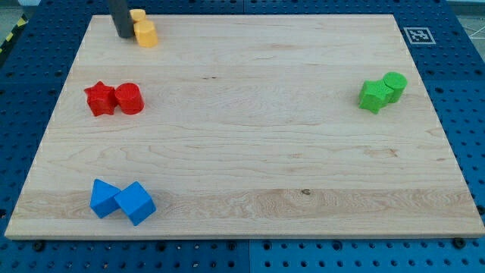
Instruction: Slide the yellow heart towards the top center of the board
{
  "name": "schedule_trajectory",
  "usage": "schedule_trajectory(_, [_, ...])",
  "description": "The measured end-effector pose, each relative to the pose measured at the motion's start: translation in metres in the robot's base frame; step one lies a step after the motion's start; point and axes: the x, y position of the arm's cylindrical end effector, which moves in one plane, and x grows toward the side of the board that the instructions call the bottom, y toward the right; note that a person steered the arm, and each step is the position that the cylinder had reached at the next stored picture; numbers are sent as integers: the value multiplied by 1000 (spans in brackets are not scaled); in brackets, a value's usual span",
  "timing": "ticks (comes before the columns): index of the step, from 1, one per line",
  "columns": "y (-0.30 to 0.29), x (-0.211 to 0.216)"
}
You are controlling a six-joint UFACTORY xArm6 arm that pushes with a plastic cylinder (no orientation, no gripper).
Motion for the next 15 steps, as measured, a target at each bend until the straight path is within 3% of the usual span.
schedule_trajectory(1, [46, 50])
schedule_trajectory(2, [39, 57])
schedule_trajectory(3, [-34, 49])
schedule_trajectory(4, [-90, 12])
schedule_trajectory(5, [-80, -32])
schedule_trajectory(7, [18, -41])
schedule_trajectory(9, [11, -74])
schedule_trajectory(12, [61, -57])
schedule_trajectory(14, [47, -73])
schedule_trajectory(15, [68, -57])
